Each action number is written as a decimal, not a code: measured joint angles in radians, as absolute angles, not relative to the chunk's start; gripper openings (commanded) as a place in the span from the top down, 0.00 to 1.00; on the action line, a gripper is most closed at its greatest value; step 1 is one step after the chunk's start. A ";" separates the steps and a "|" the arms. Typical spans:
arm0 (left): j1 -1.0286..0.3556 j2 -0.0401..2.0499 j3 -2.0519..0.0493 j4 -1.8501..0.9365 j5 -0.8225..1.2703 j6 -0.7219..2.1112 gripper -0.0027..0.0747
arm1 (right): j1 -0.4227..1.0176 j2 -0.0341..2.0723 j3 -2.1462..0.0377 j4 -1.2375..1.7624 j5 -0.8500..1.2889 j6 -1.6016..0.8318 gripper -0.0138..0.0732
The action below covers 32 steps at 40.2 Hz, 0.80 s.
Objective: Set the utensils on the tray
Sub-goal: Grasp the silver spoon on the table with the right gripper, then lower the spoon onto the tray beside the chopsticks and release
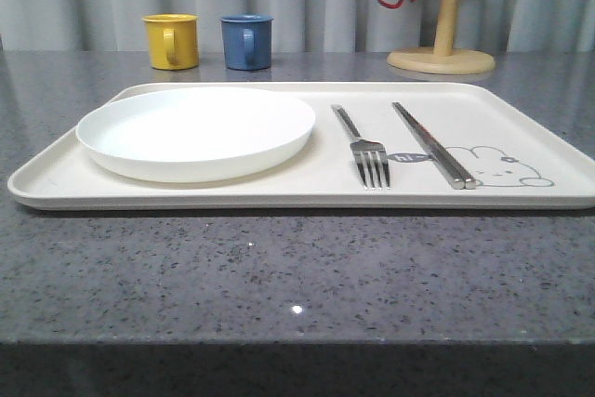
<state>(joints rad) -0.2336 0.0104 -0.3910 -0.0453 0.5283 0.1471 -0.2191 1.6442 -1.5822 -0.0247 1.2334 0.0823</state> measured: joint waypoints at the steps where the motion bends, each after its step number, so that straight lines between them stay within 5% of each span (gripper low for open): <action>1: -0.234 0.010 -0.391 -0.045 0.528 0.147 0.99 | -0.202 1.641 -1.582 -0.023 1.233 0.098 0.81; 18: -0.234 0.010 -0.391 -0.045 0.528 0.147 0.99 | 0.168 1.636 -1.582 0.008 1.240 0.288 0.81; 32: -0.234 0.010 -0.391 -0.045 0.528 0.147 0.99 | 0.290 1.735 -1.585 0.010 1.240 0.337 0.81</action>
<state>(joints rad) -0.2336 0.0104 -0.3910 -0.0453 0.5283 0.1471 0.2899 1.7349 -1.5845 0.0099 1.2402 0.3371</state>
